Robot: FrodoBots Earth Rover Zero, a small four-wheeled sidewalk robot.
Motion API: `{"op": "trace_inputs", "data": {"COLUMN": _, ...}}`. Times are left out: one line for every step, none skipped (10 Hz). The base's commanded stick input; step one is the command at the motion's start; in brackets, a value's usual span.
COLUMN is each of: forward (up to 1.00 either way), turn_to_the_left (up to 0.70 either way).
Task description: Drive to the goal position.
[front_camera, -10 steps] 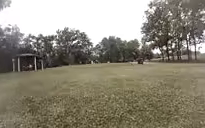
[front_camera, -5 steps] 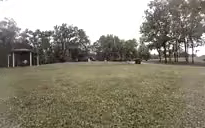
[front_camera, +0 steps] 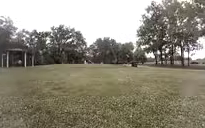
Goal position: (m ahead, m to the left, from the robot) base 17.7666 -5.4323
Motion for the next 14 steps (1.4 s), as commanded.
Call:
{"op": "trace_inputs", "data": {"forward": 0.7, "turn_to_the_left": -0.06}}
{"op": "trace_inputs", "data": {"forward": 0.7, "turn_to_the_left": 0.0}}
{"op": "trace_inputs", "data": {"forward": 0.7, "turn_to_the_left": 0.0}}
{"op": "trace_inputs", "data": {"forward": 0.7, "turn_to_the_left": 0.0}}
{"op": "trace_inputs", "data": {"forward": 0.7, "turn_to_the_left": 0.0}}
{"op": "trace_inputs", "data": {"forward": 0.7, "turn_to_the_left": 0.0}}
{"op": "trace_inputs", "data": {"forward": 0.7, "turn_to_the_left": 0.0}}
{"op": "trace_inputs", "data": {"forward": 0.7, "turn_to_the_left": 0.0}}
{"op": "trace_inputs", "data": {"forward": 0.7, "turn_to_the_left": 0.0}}
{"op": "trace_inputs", "data": {"forward": 0.7, "turn_to_the_left": 0.0}}
{"op": "trace_inputs", "data": {"forward": 0.7, "turn_to_the_left": 0.0}}
{"op": "trace_inputs", "data": {"forward": 0.7, "turn_to_the_left": 0.0}}
{"op": "trace_inputs", "data": {"forward": 0.7, "turn_to_the_left": 0.0}}
{"op": "trace_inputs", "data": {"forward": 0.7, "turn_to_the_left": 0.0}}
